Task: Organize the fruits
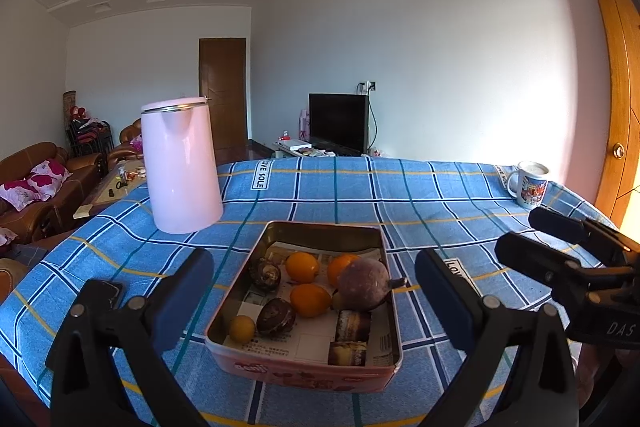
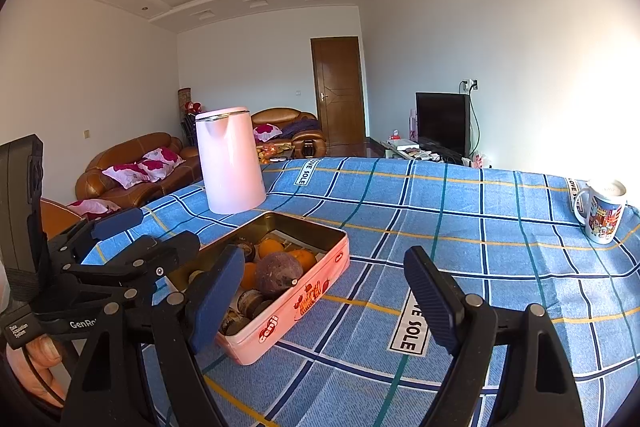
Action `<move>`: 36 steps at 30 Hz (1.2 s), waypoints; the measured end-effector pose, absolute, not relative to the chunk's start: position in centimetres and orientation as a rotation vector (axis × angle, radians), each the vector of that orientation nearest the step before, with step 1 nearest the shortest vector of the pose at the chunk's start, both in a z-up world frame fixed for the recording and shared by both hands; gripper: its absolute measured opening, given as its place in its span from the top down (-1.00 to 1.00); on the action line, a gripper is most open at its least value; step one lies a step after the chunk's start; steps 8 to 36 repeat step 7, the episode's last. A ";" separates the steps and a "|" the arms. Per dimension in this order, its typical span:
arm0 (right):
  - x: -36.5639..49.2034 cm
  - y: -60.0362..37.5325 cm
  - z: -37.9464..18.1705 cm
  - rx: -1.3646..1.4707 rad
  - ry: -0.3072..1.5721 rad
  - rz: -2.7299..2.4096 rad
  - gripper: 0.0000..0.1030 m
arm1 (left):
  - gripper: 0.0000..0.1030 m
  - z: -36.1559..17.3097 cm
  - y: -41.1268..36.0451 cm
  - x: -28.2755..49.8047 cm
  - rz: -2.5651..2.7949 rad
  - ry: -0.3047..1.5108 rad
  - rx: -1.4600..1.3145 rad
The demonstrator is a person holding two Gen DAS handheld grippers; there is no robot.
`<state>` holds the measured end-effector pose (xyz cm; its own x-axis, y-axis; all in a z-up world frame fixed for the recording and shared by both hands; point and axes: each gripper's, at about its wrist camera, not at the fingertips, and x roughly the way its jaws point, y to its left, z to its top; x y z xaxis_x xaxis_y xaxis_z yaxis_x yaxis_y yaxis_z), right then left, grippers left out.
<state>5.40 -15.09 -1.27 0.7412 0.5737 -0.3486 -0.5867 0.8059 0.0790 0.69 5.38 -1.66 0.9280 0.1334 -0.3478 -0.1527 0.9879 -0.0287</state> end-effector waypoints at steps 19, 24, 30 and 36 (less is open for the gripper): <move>5.7 -15.5 -1.5 -0.038 0.377 0.627 -0.61 | -0.99 -1.8 5.1 0.8 0.146 0.368 -0.040; 5.7 -15.5 -1.5 -0.038 0.377 0.627 -0.61 | -0.99 -1.8 5.1 0.8 0.146 0.368 -0.040; 5.7 -15.5 -1.5 -0.038 0.377 0.627 -0.61 | -0.99 -1.8 5.1 0.8 0.146 0.368 -0.040; 5.7 -15.5 -1.5 -0.038 0.377 0.627 -0.61 | -0.99 -1.8 5.1 0.8 0.146 0.368 -0.040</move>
